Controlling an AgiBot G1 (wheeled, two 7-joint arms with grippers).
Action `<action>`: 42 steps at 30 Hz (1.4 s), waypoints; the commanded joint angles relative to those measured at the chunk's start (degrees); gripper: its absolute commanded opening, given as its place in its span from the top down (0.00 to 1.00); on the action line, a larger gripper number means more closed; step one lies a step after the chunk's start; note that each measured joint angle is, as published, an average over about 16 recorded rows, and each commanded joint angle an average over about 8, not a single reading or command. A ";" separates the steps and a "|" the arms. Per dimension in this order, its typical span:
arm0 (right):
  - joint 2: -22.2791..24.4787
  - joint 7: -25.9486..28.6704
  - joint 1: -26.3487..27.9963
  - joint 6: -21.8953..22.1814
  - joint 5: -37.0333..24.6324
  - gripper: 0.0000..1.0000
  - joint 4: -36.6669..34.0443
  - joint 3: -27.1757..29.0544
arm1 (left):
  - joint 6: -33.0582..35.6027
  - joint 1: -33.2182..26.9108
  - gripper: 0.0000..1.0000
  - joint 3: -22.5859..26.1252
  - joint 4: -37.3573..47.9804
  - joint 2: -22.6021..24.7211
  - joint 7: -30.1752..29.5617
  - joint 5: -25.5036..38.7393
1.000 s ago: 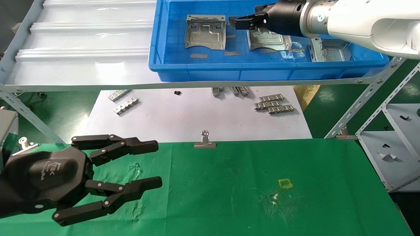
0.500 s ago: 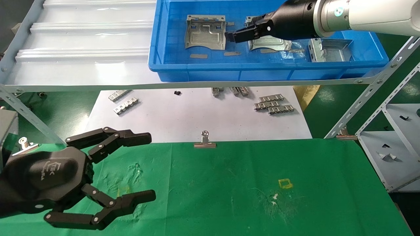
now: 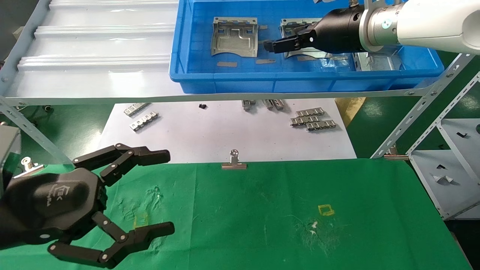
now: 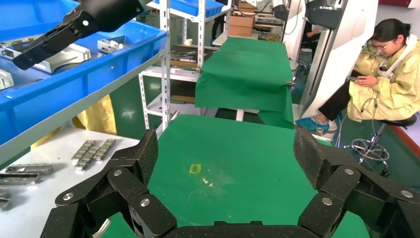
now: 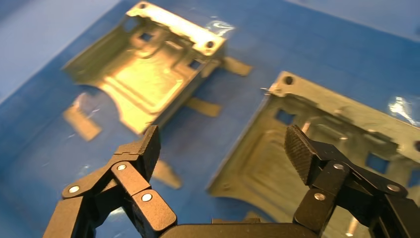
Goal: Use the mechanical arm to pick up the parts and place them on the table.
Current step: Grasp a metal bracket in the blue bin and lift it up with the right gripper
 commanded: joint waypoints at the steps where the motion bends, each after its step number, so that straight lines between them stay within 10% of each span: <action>1: -0.33 0.15 -0.24 1.77 0.17 1.00 -0.26 0.13 | 0.00 0.00 0.00 0.00 0.00 0.00 0.00 0.00; 22: -1.49 3.90 -4.84 14.18 0.08 1.00 5.76 -1.27 | -0.01 0.00 0.00 0.02 0.00 -0.01 0.01 -0.01; 42: -1.02 3.62 -3.85 13.40 -0.66 1.00 7.22 -4.15 | -0.01 -0.01 0.00 0.04 0.00 -0.01 0.02 -0.02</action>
